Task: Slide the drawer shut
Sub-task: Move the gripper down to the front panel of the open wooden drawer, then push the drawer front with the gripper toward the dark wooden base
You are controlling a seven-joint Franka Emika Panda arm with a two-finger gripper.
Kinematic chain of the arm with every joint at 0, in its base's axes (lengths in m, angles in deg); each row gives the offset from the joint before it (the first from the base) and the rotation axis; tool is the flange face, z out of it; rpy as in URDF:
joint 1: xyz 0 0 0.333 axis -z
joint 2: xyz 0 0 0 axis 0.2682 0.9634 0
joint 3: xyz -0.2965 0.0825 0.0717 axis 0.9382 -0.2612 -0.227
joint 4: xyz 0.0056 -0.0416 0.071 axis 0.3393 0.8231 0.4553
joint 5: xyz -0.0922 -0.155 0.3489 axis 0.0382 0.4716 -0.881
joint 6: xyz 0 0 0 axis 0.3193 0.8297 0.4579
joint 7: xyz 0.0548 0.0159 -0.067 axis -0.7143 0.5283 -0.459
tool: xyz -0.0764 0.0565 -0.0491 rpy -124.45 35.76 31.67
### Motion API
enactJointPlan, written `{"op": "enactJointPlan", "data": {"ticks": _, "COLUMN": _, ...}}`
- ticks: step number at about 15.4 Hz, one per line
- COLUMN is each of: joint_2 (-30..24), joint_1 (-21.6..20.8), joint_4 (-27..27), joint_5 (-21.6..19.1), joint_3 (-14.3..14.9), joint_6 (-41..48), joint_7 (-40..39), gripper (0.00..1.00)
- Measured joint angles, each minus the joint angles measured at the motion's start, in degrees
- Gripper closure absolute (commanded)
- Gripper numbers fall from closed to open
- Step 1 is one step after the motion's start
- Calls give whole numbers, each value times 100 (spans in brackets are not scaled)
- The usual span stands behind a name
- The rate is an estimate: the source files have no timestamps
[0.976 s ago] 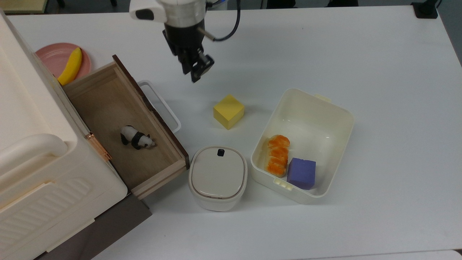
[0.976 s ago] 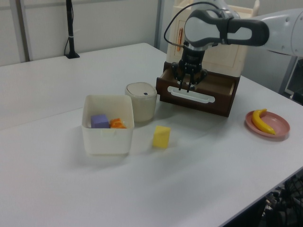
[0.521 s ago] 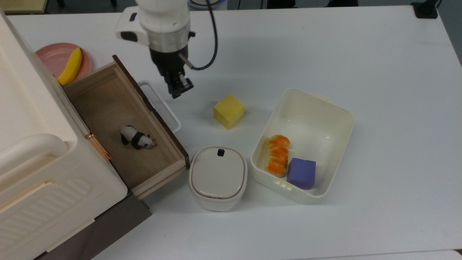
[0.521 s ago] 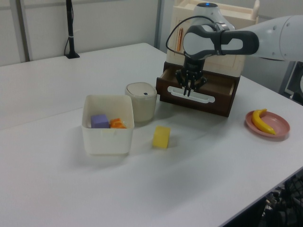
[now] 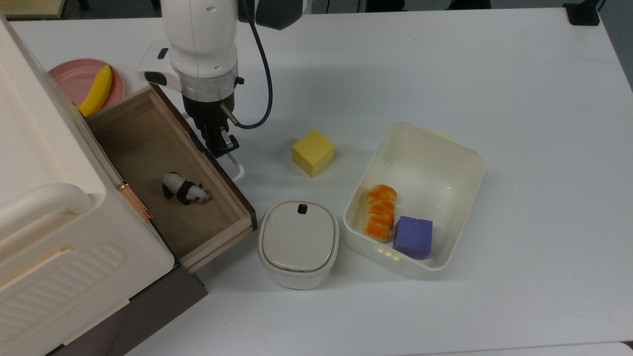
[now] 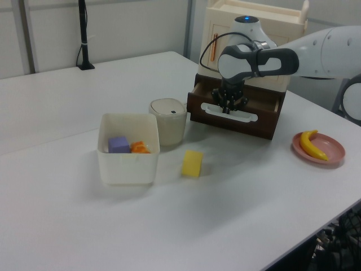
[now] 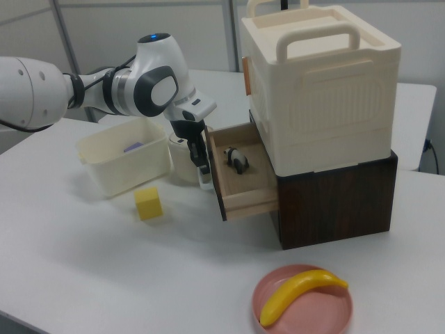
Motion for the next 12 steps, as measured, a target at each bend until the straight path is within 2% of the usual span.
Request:
{"op": "enactJointPlan", "data": {"ticks": 3, "joint_2": 55, "joint_1": -12, "joint_4": -5, "joint_5": -30, "joint_3": 188, "joint_6": -359, "joint_7": 27, "gripper": 85}}
{"op": "enactJointPlan", "data": {"ticks": 12, "joint_2": 174, "joint_1": -22, "joint_4": -6, "joint_5": -111, "joint_3": 447, "joint_6": -936, "joint_7": 25, "gripper": 85}}
